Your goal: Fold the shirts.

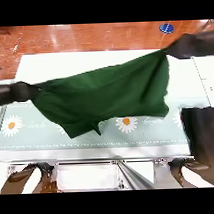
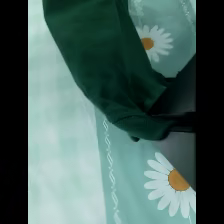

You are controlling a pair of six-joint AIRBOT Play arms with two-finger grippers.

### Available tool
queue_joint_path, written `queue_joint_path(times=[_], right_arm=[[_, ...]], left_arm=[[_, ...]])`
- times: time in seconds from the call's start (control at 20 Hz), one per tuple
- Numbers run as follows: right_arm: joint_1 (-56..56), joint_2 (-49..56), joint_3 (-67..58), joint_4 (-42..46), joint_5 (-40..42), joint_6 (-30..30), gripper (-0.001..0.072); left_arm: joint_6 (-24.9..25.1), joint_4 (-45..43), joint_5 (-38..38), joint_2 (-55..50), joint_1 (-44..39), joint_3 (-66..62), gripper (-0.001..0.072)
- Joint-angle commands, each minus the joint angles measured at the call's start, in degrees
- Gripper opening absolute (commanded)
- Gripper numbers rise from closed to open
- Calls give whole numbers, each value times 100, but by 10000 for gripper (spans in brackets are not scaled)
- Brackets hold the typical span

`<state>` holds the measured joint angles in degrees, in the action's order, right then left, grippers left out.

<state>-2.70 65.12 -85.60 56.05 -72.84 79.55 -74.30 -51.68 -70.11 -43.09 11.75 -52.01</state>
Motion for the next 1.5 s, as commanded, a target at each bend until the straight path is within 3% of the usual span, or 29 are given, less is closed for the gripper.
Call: queue_joint_path(times=[0.0, 0.2, 0.25, 0.3, 0.35, 0.55, 0.65, 0.75, 0.8, 0.9, 1.05, 1.45], right_arm=[[-2, 1506, -31, -1095, 951, -490, 19], [-22, 2839, -581, -1635, 1051, -496, 38], [-20, 3034, -638, -1742, 1084, -446, 207], [11, 3134, -654, -1753, 1132, -361, 434], [96, 3150, -654, -1735, 1110, -369, 421], [1147, 2804, -822, -1283, -599, -247, 415], [1694, 2297, -658, 328, -1261, 7, 415], [2155, 1493, 138, 1727, -931, 498, 414], [2391, 1008, 841, 1821, -389, 748, 414], [2715, 120, 2371, 1333, 601, 769, 414], [2907, -680, 3967, 415, 1274, 323, 414], [2900, -754, 4461, 98, 1268, 76, 414]], left_arm=[[-31, 22, 1226, -754, 2, 839, 26], [-42, 402, 2164, -1926, 2, 811, 41], [-39, 619, 2192, -2175, 2, 774, 175], [-37, 789, 2142, -2409, 2, 695, 446], [-35, 769, 2015, -2575, 22, 557, 508], [63, 492, 850, -2671, 914, -286, 508], [179, 494, 304, -2465, 1541, -282, 508], [173, 494, 52, -2168, 1740, 321, 508], [157, 494, 52, -2024, 1698, 811, 508], [155, 509, 107, -1930, 1611, 1696, 508], [155, 820, 435, -2033, 1585, 2472, 507], [188, 1676, 1475, -2680, 933, 2592, 505]])
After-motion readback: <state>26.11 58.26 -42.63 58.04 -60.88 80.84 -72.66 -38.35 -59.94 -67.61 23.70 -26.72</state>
